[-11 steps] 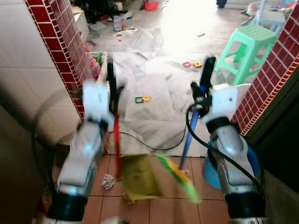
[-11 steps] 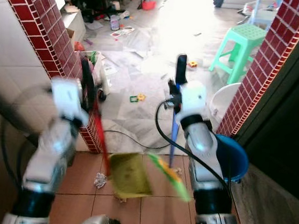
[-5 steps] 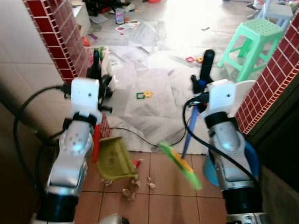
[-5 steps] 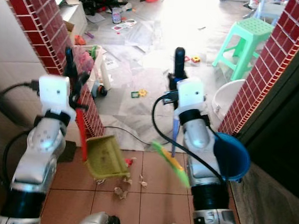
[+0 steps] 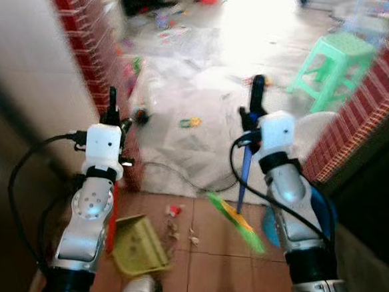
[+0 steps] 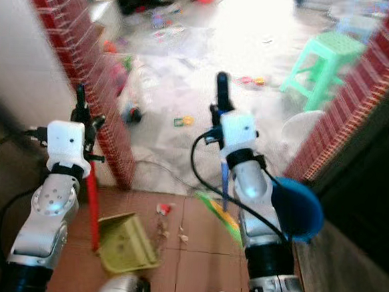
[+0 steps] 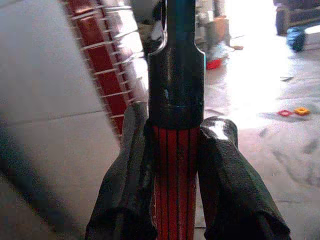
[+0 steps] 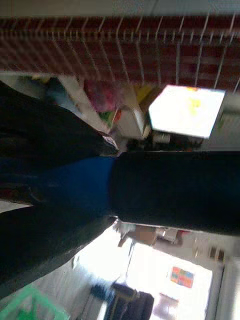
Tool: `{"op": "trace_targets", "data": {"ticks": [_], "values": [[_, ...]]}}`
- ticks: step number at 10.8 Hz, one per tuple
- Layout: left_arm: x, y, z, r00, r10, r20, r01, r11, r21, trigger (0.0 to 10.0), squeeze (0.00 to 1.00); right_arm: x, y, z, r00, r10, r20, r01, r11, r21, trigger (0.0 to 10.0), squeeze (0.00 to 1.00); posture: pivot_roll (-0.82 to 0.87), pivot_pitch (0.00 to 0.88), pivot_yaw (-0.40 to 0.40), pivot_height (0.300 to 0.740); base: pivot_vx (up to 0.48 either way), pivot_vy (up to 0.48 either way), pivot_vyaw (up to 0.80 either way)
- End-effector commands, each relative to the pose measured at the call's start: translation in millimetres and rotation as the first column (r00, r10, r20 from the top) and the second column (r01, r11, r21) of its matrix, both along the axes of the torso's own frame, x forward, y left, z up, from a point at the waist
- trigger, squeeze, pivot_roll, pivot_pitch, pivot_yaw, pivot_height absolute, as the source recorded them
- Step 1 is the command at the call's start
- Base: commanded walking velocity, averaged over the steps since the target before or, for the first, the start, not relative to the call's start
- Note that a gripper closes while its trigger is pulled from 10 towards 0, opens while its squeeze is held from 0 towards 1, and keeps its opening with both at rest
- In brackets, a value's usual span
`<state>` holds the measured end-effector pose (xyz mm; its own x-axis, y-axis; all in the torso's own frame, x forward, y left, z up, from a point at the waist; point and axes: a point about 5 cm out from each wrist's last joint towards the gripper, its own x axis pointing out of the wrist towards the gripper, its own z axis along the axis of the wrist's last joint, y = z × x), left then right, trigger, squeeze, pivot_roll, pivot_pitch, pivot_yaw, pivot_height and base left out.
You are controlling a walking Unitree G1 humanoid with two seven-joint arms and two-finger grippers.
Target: Sweep floor
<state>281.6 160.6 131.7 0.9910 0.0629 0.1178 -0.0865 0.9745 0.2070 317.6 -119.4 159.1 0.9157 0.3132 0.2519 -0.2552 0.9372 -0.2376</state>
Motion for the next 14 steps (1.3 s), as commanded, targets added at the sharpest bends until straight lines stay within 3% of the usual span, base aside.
{"op": "trace_targets", "data": {"ticks": [1,6,7,8,10,12,14], "values": [[1.3,-0.6,15,0.997,-0.001,0.082,0.000,1.000,0.010,10.0,0.00,0.1,6.1,13,0.997,0.027,0.070,-0.028,1.000,0.008,10.0,0.00,-0.02,0.000,0.042,0.740,0.000,0.000,0.80],[-0.5,-5.3,24,0.994,0.003,0.113,-0.005,1.000,0.019,10.0,0.00,3.1,0.0,14,0.997,-0.017,0.070,0.017,1.000,0.014,10.0,0.00,-0.02,0.000,0.036,0.740,0.000,0.000,0.10],[-6.4,3.3,16,0.994,0.052,0.092,-0.060,0.994,0.089,10.0,0.00,6.1,-3.0,17,0.995,-0.037,0.089,0.038,0.999,-0.012,10.0,0.00,-0.02,0.000,0.038,0.740,0.000,0.000,0.00],[-11.5,12.0,2,0.995,0.094,0.046,-0.098,0.989,0.109,10.0,0.00,11.0,-5.8,20,0.993,-0.056,0.104,0.060,0.998,-0.034,10.0,0.00,-0.03,0.000,0.044,0.740,0.000,0.000,0.00],[-20.1,16.4,-9,0.998,0.068,0.001,-0.067,0.987,0.143,10.0,0.00,26.9,-12.1,29,0.987,-0.103,0.125,0.107,0.994,-0.022,10.0,0.00,0.00,0.000,0.059,0.740,0.000,0.000,0.00],[-27.9,16.6,-14,0.997,0.070,-0.033,-0.066,0.991,0.119,10.0,0.00,31.8,-14.5,26,0.983,-0.117,0.138,0.128,0.989,-0.070,10.0,0.00,0.01,0.007,0.048,0.740,0.000,0.000,0.00],[-32.3,8.6,-8,0.999,0.033,-0.033,-0.030,0.996,0.090,10.0,0.00,33.1,-13.5,13,0.982,-0.140,0.125,0.154,0.981,-0.115,10.0,0.00,0.05,0.087,0.021,0.740,0.000,0.000,0.00]]}}
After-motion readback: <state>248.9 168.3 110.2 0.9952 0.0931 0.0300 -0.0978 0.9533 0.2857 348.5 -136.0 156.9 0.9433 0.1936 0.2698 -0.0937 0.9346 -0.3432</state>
